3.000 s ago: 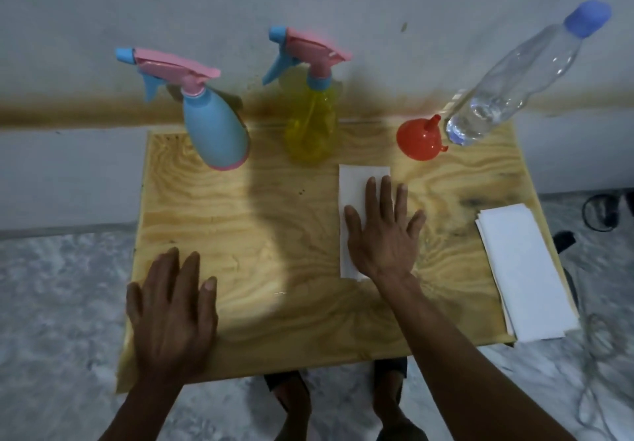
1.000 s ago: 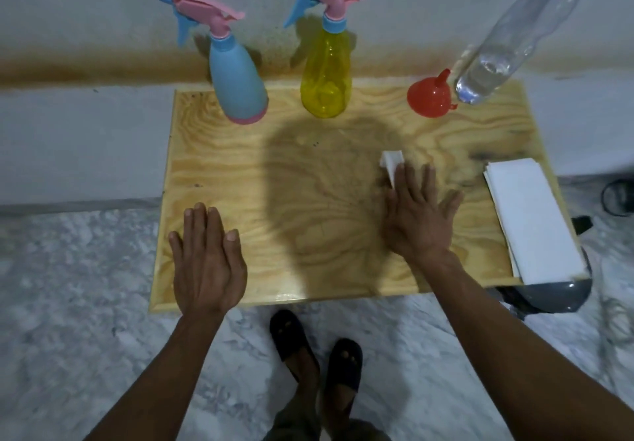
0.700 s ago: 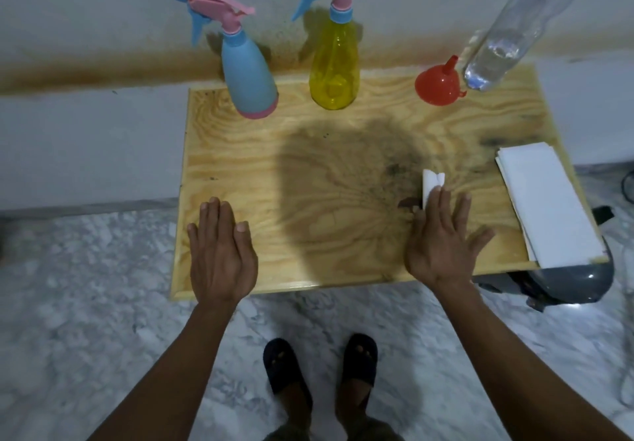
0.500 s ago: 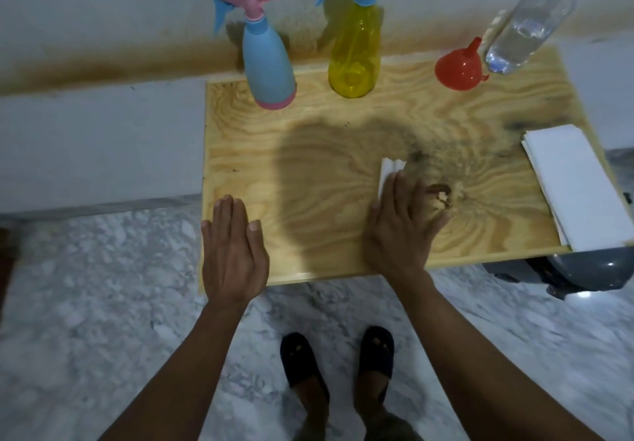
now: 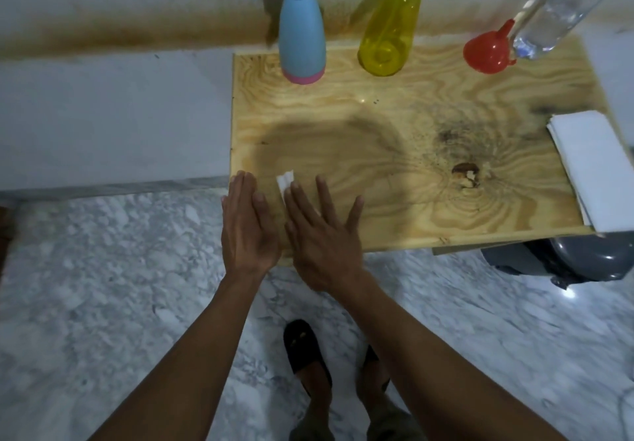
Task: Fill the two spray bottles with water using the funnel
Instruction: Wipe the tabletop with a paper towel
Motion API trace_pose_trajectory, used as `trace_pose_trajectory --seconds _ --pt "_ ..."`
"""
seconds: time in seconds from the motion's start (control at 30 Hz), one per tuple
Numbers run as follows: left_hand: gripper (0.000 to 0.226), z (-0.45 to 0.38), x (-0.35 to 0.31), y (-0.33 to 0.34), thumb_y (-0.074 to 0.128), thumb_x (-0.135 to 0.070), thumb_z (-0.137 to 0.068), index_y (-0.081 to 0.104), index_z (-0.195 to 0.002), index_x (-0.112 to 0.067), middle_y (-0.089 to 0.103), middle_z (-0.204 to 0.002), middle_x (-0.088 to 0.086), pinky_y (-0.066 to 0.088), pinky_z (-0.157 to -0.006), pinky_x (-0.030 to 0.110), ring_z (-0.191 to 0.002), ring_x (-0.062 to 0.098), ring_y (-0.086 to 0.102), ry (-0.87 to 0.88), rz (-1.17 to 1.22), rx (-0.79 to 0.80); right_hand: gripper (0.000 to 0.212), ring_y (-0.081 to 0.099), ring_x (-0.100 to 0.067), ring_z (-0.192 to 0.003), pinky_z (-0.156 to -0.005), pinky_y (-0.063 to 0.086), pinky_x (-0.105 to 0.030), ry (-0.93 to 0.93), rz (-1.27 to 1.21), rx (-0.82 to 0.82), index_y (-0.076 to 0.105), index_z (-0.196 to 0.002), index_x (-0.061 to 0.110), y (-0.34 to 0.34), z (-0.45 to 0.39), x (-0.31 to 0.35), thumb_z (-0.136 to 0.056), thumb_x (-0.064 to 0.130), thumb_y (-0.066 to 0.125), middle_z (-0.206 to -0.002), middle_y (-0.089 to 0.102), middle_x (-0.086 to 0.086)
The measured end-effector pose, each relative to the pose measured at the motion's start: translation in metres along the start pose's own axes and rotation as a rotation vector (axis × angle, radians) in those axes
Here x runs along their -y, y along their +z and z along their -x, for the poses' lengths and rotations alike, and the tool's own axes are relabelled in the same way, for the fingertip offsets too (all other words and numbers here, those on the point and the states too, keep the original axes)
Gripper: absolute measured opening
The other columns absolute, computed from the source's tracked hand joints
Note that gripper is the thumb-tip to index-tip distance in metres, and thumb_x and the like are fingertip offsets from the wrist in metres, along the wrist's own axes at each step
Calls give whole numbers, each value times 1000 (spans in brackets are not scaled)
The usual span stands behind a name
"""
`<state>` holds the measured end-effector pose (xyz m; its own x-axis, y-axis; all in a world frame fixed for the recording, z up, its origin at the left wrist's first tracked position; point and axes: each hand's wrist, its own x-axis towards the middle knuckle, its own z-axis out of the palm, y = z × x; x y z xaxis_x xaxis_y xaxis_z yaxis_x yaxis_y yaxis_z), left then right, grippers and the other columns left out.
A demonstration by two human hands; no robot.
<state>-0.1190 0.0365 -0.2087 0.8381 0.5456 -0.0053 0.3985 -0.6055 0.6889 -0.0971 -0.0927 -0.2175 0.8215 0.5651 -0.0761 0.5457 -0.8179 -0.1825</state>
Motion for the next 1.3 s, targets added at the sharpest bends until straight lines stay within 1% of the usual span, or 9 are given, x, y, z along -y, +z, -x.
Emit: trace_pose_trajectory --seconds 0.13,0.43,0.63,0.7,0.83,0.97,1.07,1.2,1.3 --pt "60 6 -2 8 14 -37 -107 35 -150 -2 32 -160 15 2 -126 41 -153 23 20 69 -146 55 54 3 -27 -155 -113 -10 -70 -5 23 -47 19 -159 23 -1 26 -23 -107 34 24 -166 14 9" --pt "69 40 -44 43 6 -44 -102 35 -150 -3 21 -164 16 1 -125 51 -155 29 7 121 -271 118 57 0 -31 -155 -114 -4 -71 231 83 16 19 -159 22 -26 61 -129 -105 40 16 -166 15 8" --pt "69 51 -70 65 11 -44 -101 30 -153 -2 15 -166 17 -1 -125 51 -155 29 2 63 -274 128 64 -23 -24 -152 -114 -16 -62 341 -114 32 6 -159 34 -45 75 -177 -98 54 2 -168 -4 9" --pt "71 54 -78 70 11 -45 -101 31 -152 0 16 -165 19 -1 -124 53 -155 31 4 59 -273 119 58 -16 -24 -152 -115 -9 -63 360 -174 4 16 -156 39 -48 82 -192 -100 54 14 -167 5 8" --pt "67 55 -85 78 13 -43 -103 35 -146 3 21 -162 23 5 -122 61 -154 36 8 50 -291 104 42 24 -33 -137 -108 22 -58 362 -154 -170 54 -135 38 -42 88 -213 -97 52 44 -144 46 1" --pt "57 55 -91 83 16 -40 -106 38 -139 1 25 -157 23 11 -118 66 -152 38 12 40 -305 109 30 42 -26 -112 -91 26 -41 434 -262 -370 72 -111 35 -36 89 -220 -89 50 58 -109 61 7" --pt "55 55 -96 86 18 -41 -107 41 -131 2 32 -149 25 17 -114 69 -147 43 19 17 -326 120 19 46 -23 -104 -86 24 -38 463 -362 -468 79 -95 33 -38 90 -221 -86 46 67 -98 65 10" --pt "50 59 -116 86 16 -42 -104 47 -112 -3 44 -129 19 34 -100 65 -128 44 40 70 -348 130 14 44 -15 -111 -93 29 -38 646 -654 -397 78 -93 34 -55 94 -230 -87 44 71 -102 68 17" --pt "55 65 -146 89 18 -41 -107 45 -137 -4 39 -150 19 27 -111 60 -143 40 31 76 -286 174 12 59 1 -99 -88 47 -33 736 -1015 -477 77 -96 32 -87 106 -244 -87 39 73 -92 70 23"
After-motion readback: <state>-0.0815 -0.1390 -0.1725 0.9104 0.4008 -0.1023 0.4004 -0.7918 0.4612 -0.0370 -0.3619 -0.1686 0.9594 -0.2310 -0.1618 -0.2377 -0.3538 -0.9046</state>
